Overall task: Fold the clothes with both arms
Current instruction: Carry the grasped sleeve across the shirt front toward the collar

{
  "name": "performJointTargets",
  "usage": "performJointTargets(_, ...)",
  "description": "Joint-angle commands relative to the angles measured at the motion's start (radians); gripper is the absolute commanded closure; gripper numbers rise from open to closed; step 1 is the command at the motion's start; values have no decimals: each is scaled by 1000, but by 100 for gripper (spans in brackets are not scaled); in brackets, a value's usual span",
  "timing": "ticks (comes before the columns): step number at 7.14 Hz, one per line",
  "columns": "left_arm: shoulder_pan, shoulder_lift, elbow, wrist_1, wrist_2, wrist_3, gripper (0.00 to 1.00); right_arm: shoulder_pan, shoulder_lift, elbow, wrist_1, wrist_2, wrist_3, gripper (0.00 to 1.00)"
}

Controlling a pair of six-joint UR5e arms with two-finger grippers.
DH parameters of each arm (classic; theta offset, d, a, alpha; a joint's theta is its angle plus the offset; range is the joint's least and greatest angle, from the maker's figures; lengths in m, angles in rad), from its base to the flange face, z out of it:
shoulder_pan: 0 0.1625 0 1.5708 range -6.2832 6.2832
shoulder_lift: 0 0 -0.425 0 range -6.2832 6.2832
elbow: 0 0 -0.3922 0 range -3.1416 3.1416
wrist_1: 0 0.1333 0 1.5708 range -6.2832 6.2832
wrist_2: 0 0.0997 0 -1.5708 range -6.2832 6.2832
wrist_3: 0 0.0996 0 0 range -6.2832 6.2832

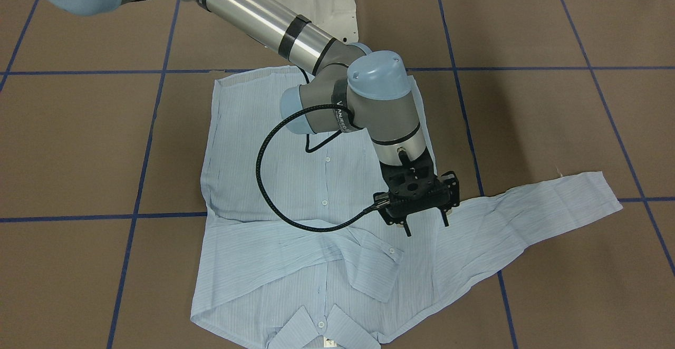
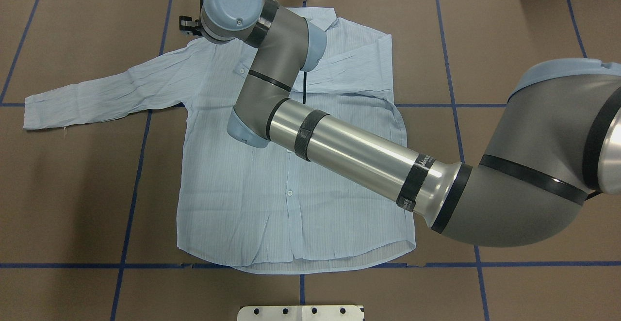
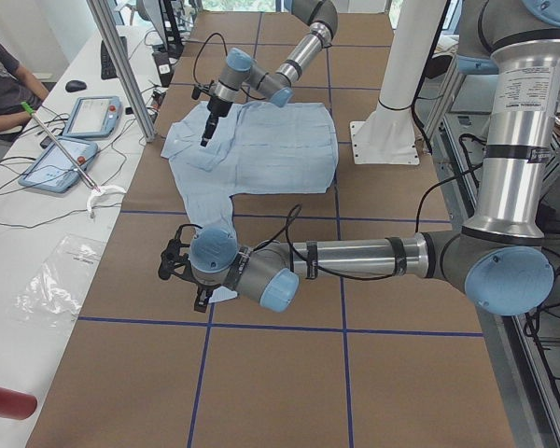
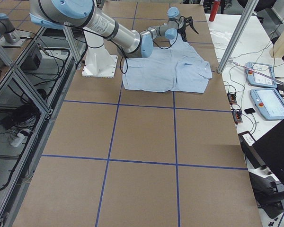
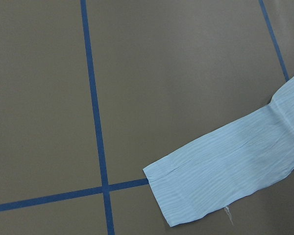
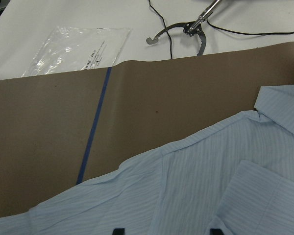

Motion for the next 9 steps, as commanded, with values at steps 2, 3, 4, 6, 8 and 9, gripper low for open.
performJointTargets(2,2,-21,8,-5,9,-6,0,-16,-13,37,-41,-9,73,2)
performJointTargets(3,5,-36,5,-8,94,-62,0,-14,-72,192,-201,-8,53,1)
performJointTargets(4,27,-32,0,-96,170,-192,0,-4,-158,388,-365,5,18,1)
performJointTargets(6,186,38,-1,-362,311,-530,0,41,-257,581,-602,104,-4,0)
performJointTargets(8,386,77,-15,-485,522,-824,2,107,-408,863,-876,150,-214,0)
performJointTargets(9,475,77,-20,-485,636,-926,3,168,-500,984,-961,228,-314,0)
